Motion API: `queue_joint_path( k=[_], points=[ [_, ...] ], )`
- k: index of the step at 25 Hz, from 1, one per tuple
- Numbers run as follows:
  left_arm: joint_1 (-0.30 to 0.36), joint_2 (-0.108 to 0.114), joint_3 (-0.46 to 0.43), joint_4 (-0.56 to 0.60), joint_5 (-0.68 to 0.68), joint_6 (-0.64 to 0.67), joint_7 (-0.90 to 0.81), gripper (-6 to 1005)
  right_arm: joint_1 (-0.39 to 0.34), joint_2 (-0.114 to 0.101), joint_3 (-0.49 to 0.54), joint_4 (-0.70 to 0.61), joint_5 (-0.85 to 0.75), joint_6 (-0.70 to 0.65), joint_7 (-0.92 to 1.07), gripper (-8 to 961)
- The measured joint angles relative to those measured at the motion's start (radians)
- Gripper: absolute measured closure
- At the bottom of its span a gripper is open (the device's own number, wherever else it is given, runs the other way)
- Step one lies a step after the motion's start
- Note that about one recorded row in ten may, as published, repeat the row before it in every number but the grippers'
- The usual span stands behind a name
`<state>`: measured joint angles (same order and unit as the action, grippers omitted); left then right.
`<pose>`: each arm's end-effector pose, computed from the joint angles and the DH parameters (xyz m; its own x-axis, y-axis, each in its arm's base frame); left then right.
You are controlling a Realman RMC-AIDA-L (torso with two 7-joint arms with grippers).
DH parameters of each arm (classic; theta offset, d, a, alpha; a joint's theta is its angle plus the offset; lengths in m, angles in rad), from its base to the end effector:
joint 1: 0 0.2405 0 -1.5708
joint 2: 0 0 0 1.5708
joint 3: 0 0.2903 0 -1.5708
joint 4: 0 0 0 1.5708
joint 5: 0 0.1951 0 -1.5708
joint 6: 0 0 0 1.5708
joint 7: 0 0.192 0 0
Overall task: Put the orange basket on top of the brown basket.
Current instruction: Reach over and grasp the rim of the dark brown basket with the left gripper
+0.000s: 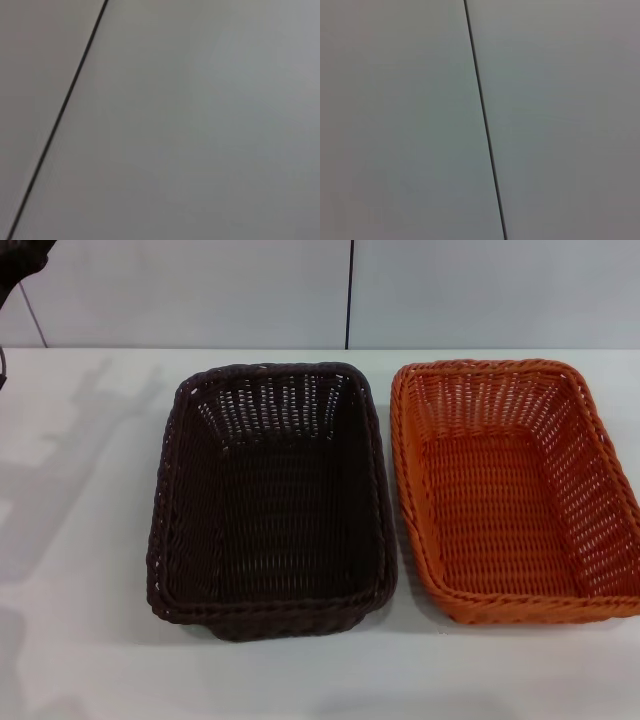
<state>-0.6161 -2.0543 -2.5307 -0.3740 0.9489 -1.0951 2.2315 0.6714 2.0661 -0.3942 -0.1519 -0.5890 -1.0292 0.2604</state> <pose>-0.2740 0.4710 0.0716 0.4310 -0.1507 0.8897 0.8353 -0.3064 -0.4565 0.3392 0.4655 0.0893 0.6223 0.2118 -0.7536 -0.7826 0.1895 -0.5930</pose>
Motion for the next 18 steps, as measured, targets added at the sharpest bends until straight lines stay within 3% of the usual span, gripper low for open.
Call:
queue_joint_path(
  k=[5, 8, 9, 10, 12, 13, 14, 15, 16, 17, 18],
  points=[
    [-0.010, 0.024, 0.089, -0.054, 0.008, 0.039, -0.073, 172, 0.002, 0.000, -0.002, -0.001, 0.000, 0.008, 0.002, 355],
    [-0.013, 0.066, 0.221, -0.135, 0.041, 0.131, -0.223, 178, 0.006, 0.000, -0.008, -0.006, -0.006, 0.040, 0.002, 355],
    [-0.014, 0.109, 0.320, -0.206, 0.105, 0.201, -0.392, 179, 0.008, 0.000, -0.009, -0.007, -0.008, 0.050, 0.002, 355],
    [-0.014, 0.109, 0.320, -0.206, 0.105, 0.201, -0.392, 181, 0.008, 0.000, -0.009, -0.007, -0.008, 0.050, 0.002, 355],
    [-0.014, 0.151, 0.392, -0.268, 0.181, 0.235, -0.560, 184, 0.005, 0.000, -0.009, -0.006, -0.009, 0.052, 0.002, 355],
    [-0.016, 0.179, 0.422, -0.301, 0.243, 0.242, -0.669, 186, 0.003, -0.001, -0.009, -0.007, -0.009, 0.055, 0.002, 356],
    [-0.024, 0.225, 0.452, -0.350, 0.365, 0.233, -0.867, 188, 0.001, -0.002, -0.010, -0.007, -0.010, 0.062, 0.003, 356],
    [-0.024, 0.225, 0.452, -0.350, 0.365, 0.233, -0.867, 190, 0.001, -0.002, -0.010, -0.007, -0.010, 0.062, 0.003, 356],
    [-0.038, 0.262, 0.463, -0.393, 0.504, 0.198, -1.066, 191, 0.001, -0.003, -0.010, -0.008, -0.011, 0.071, 0.003, 356],
    [-0.038, 0.262, 0.463, -0.393, 0.504, 0.198, -1.066, 193, 0.001, -0.003, -0.010, -0.008, -0.011, 0.071, 0.003, 356],
    [-0.049, 0.280, 0.463, -0.418, 0.594, 0.163, -1.177, 195, 0.000, -0.004, -0.011, -0.008, -0.011, 0.075, 0.003, 356]
  ],
)
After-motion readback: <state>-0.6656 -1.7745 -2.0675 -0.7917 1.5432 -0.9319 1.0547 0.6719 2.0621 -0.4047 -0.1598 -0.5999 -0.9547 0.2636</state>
